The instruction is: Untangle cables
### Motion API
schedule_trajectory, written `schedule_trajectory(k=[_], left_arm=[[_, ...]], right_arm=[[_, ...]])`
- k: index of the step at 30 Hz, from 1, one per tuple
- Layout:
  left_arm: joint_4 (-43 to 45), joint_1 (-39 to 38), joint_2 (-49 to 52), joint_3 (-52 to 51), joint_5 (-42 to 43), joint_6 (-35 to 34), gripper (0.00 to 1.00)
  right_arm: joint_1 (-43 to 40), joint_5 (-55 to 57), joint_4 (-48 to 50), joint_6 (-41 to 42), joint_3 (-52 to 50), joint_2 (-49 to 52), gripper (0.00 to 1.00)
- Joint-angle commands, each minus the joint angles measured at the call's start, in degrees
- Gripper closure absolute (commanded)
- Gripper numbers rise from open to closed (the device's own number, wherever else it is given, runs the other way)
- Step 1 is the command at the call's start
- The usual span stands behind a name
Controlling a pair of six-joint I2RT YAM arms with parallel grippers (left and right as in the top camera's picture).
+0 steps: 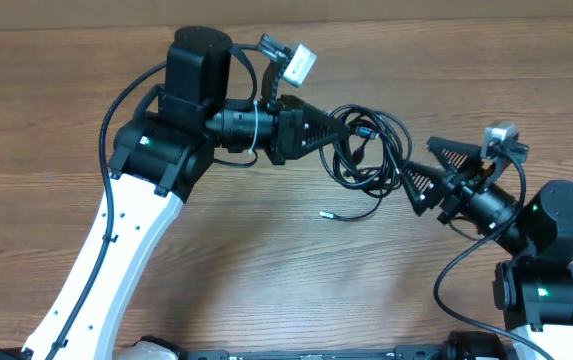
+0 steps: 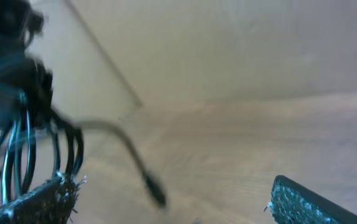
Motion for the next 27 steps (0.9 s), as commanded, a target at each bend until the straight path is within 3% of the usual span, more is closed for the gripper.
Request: schedule_trajectory(k=[1, 6, 12, 27], left_arm=[[-0.26, 0.0, -1.64, 0.98, 1.44, 1.31, 0.96], [1.84, -3.8, -1.64, 0.98, 1.73, 1.29, 0.96], [4.02, -8.0, -1.62, 0.98, -1.14, 1.29, 0.96], [7.15, -7.72, -1.62, 0.98, -1.44, -0.2, 0.96]], right_arm=[[-0.22, 4.2, 4.39, -0.15, 0.22, -0.42, 0.01], [-0.22, 3.65, 8.59, -0.17, 0.22, -0.42, 0.0], [-0.22, -4.92, 8.55, -0.2, 0.22, -0.42, 0.0], [-0.22, -17.29, 7.02, -0.2, 0.22, -0.42, 0.03]])
